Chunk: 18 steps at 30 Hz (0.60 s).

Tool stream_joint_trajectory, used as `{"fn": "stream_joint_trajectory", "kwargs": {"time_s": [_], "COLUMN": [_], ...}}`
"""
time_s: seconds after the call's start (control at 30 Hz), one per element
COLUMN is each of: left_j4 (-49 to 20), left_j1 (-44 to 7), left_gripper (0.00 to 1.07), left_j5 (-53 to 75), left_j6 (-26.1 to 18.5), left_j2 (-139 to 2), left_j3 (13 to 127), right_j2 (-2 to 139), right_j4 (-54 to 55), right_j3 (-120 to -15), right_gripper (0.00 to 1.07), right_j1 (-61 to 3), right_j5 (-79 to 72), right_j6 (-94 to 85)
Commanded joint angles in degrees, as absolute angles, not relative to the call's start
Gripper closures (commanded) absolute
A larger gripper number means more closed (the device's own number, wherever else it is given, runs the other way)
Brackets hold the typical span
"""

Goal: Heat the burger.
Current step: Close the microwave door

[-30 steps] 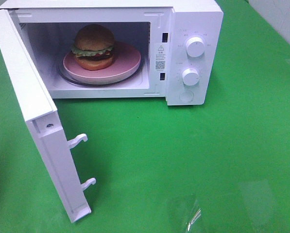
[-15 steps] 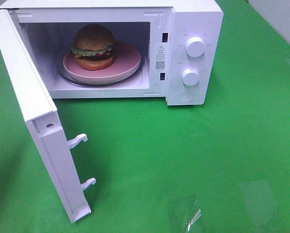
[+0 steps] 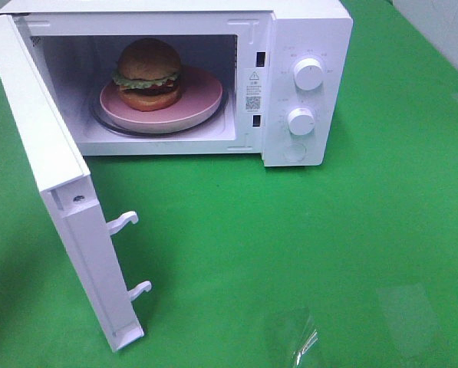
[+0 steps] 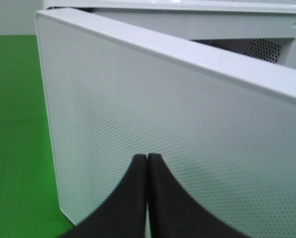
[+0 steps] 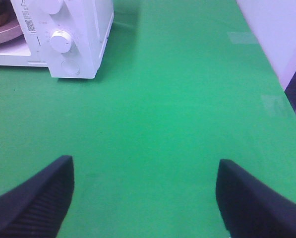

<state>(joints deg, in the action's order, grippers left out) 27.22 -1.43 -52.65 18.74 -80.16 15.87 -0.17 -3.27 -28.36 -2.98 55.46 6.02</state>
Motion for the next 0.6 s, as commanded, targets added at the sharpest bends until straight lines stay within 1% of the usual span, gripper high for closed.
{"fn": "stream_joint_trajectory", "kwargs": {"time_s": [0.03,0.07,0.1,0.13,0.17,0.2,0.23,0.27,0.33,0.47,0.5,0.6], "left_j4": [27.44,27.44,27.16,25.21,25.21,22.12,22.12,20.11,19.6,19.02,17.82,16.33], "left_j1": [-2.75,-2.75,-4.47,-6.42,-6.42,-8.54,-8.54,-10.31,-11.29,-12.83,-14.27,-15.58], "left_gripper": [1.07,1.07,1.07,1.07,1.07,1.07,1.07,1.07,1.07,1.07,1.07,1.07], "left_j5": [-53.97,-53.97,-54.26,-54.55,-54.55,-54.6,-54.6,-54.55,-54.43,-53.8,-53.4,-53.29], "left_j6": [19.48,19.48,19.25,18.91,18.91,17.53,17.53,15.13,14.5,14.73,14.67,14.21], "left_j2": [-82.91,-82.91,-84.22,-85.14,-85.14,-85.71,-85.71,-86.34,-87.09,-88.64,-89.09,-89.73], "left_j3": [17.07,17.07,17.7,18.22,18.22,18.68,18.68,19.31,20.17,22.0,22.98,23.89], "right_j2": [-1.72,-1.72,-1.72,-1.72,-1.72,-1.72,-1.72,-1.72,-1.72,-1.72,-1.72,-1.72], "right_j4": [-2.98,-2.98,-2.98,-2.98,-2.98,-2.98,-2.98,-2.98,-2.98,-2.98,-2.98,-2.98], "right_j3": [-28.13,-28.13,-28.13,-28.13,-28.13,-28.13,-28.13,-28.13,-28.13,-28.13,-28.13,-28.13], "right_gripper": [0.31,0.31,0.31,0.31,0.31,0.31,0.31,0.31,0.31,0.31,0.31,0.31], "right_j1": [-2.69,-2.69,-2.69,-2.69,-2.69,-2.69,-2.69,-2.69,-2.69,-2.69,-2.69,-2.69], "right_j5": [54.89,54.89,54.89,54.89,54.89,54.89,54.89,54.89,54.89,54.89,54.89,54.89], "right_j6": [5.44,5.44,5.44,5.44,5.44,5.44,5.44,5.44,5.44,5.44,5.44,5.44]}}
